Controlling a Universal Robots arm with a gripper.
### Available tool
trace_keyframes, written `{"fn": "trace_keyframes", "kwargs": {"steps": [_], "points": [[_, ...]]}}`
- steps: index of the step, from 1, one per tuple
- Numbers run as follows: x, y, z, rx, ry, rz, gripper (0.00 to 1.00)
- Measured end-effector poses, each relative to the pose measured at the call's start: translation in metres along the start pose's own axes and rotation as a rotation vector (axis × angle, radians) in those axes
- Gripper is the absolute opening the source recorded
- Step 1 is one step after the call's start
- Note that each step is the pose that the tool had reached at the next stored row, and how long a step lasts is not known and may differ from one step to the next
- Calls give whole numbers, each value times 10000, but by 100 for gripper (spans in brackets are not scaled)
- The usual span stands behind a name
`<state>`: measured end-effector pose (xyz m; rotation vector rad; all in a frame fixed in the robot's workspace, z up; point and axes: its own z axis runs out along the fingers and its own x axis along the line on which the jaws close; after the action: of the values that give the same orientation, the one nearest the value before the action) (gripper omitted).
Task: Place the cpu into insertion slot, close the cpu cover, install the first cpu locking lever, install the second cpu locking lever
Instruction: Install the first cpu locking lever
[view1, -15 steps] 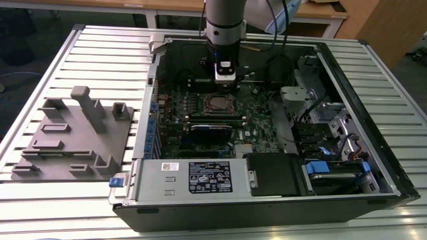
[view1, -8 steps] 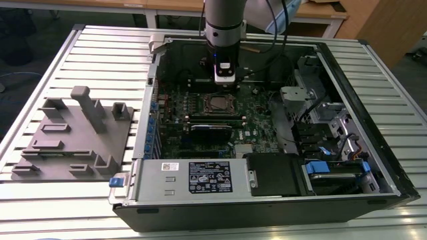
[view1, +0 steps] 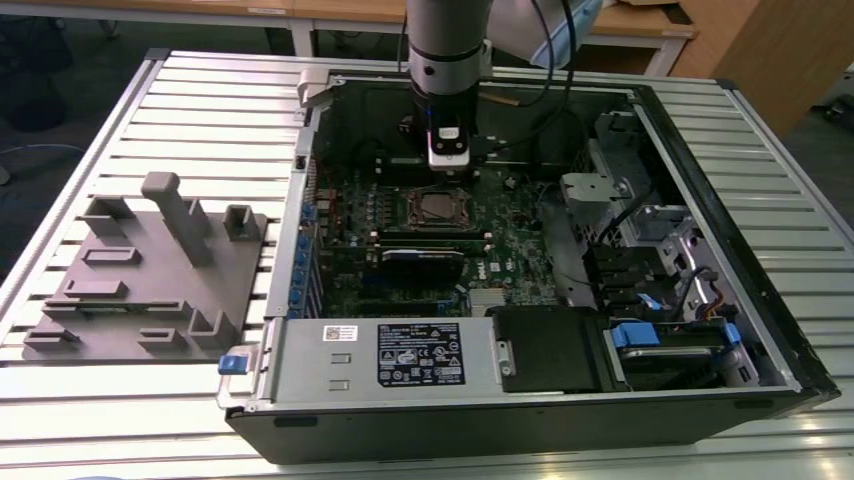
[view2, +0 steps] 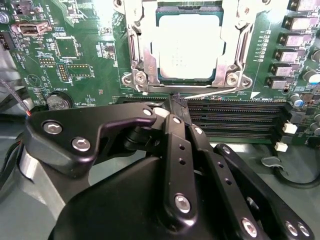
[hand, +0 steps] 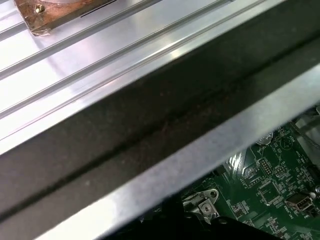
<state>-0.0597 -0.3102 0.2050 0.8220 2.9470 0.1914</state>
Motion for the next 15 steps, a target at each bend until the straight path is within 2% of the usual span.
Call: {"fn": "trace_keyframes", "kwargs": {"steps": [2, 5, 7, 8, 9, 11, 12, 15], "points": [[5, -5, -2, -42, -17, 2, 10], [12, -12, -2, -184, -21, 4, 10], [16, -14, -3, -201, -33, 3, 10], [18, -17, -3, -214, -55, 0, 10], [21, -19, -3, -244, -102, -6, 10], [35, -28, -3, -342, -249, -31, 10], [39, -31, -4, -366, -287, -37, 10], [39, -30, -3, -375, -298, -40, 10]]}}
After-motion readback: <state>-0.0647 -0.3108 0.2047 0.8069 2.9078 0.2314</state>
